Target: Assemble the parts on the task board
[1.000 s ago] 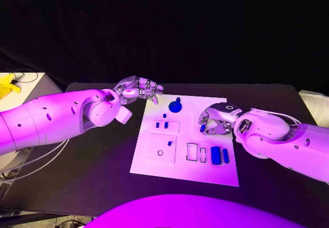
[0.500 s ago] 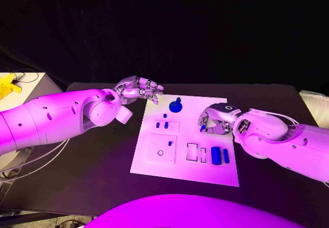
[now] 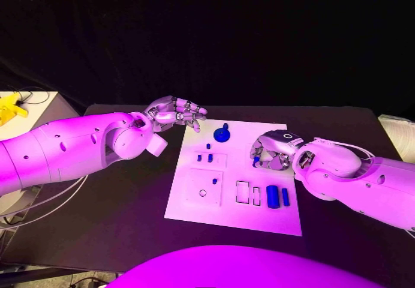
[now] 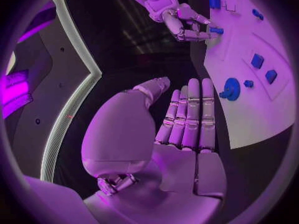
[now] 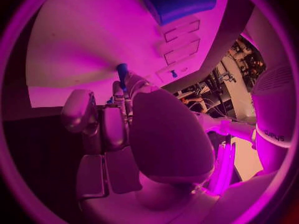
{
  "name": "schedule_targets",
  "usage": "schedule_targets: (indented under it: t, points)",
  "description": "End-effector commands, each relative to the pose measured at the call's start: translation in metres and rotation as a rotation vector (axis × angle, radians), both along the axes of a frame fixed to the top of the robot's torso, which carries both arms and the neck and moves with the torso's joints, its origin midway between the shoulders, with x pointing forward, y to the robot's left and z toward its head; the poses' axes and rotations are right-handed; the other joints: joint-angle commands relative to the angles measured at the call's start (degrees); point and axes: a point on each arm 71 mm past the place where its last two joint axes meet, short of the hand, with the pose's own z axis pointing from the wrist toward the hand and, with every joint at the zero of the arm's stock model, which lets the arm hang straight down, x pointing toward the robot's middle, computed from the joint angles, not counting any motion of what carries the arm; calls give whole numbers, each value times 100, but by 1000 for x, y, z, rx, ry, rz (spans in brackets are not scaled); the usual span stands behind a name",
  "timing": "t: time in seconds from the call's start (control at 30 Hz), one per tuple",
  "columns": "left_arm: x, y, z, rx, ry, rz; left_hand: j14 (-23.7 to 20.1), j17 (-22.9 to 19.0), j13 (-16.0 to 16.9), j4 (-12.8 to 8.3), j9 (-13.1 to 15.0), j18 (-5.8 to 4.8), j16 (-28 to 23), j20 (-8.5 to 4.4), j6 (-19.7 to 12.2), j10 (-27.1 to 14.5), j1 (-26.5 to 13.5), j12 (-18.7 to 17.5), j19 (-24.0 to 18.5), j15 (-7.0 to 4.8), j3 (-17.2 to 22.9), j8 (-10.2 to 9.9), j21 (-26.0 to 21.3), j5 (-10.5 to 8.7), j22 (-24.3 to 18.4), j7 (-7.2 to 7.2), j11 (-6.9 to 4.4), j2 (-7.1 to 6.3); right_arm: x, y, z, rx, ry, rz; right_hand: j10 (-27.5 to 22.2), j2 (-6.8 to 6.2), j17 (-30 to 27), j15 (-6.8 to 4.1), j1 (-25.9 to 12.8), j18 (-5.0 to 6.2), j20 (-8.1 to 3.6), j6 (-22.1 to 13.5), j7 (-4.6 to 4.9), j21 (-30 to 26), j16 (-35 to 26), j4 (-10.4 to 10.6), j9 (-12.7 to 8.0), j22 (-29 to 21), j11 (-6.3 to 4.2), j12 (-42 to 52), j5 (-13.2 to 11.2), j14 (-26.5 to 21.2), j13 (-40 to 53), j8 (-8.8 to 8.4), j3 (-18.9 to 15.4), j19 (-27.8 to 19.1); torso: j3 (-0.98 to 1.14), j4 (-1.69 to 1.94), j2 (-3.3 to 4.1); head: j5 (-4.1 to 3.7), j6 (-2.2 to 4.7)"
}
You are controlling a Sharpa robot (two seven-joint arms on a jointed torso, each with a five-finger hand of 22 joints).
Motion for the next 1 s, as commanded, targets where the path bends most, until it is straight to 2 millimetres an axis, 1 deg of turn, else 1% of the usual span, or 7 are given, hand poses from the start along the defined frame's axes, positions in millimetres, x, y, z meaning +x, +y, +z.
schedule_targets:
  t: [0.03,0.27,0.37,0.53,0.67,0.83,1.0]
  points:
    - [-1,-2,1,-10,3,-6,3,6,8,28,-4,70,-8,3,-1,-28,-7,26,15,20,3,-21,-32,12,-5,7,0,10,-1,-1,-3,-15,-19,-7,264,17,22,-7,23,-67,-25,77,-9,60,-4,-191,41,840,-162,-40,-71,42,50,45,398,36,-1,-1,0,2,0]
    - [-1,-1,1,-9,4,-6,3,6,8,28,-4,70,-8,3,-1,-28,-7,26,15,20,3,-21,-32,12,-5,7,0,10,-5,2,2,27,-49,-1,515,-60,106,-53,-338,-112,-72,192,-46,392,18,-598,176,899,-224,-100,-152,80,151,174,1074,113,0,2,1,14,0]
    - [-1,-1,1,-10,5,-4,1,8,8,35,-5,70,-8,4,-5,-32,-11,26,19,22,2,-23,-38,12,-9,10,2,12,-10,2,7,59,-70,-2,580,-87,153,-61,-570,-122,-80,194,-53,478,33,-825,252,911,-233,-149,-274,96,210,227,1325,124,-2,-2,-5,21,0]
    - [0,-1,0,-11,7,-1,1,9,8,39,-6,70,-8,4,-6,-33,-15,26,19,23,0,-23,-40,12,-10,11,3,12,-12,1,23,105,-108,-5,613,-93,172,-64,-658,-131,-83,199,-54,541,39,-925,286,922,-237,-166,-316,102,239,251,1411,137,-8,0,-8,-10,0]
    - [0,-1,0,-11,7,-1,0,11,8,48,-6,69,-9,5,-8,-35,-24,26,22,25,-4,-24,-46,11,-14,13,5,11,-16,2,36,142,-136,0,620,-91,175,-65,-681,-135,-83,199,-54,570,39,-949,295,928,-238,-172,-333,102,246,256,1433,144,-13,-3,-13,-4,0]
    - [0,-1,0,-12,7,-1,0,11,8,48,-6,69,-9,5,-8,-35,-24,26,22,25,-4,-24,-46,11,-14,13,5,11,-23,6,49,185,-154,16,623,-95,169,-66,-690,-139,-84,199,-55,596,35,-965,299,933,-239,-175,-334,101,250,259,1444,150,-5,-1,-5,10,0]
    - [0,-2,0,-13,6,-2,0,11,8,48,-6,69,-9,5,-8,-35,-24,26,22,25,-4,-24,-46,11,-14,13,5,11,-32,22,54,223,-139,64,628,-96,161,-66,-702,-146,-85,198,-54,638,29,-988,306,942,-239,-180,-328,98,256,262,1463,161,-4,-7,-5,40,0]
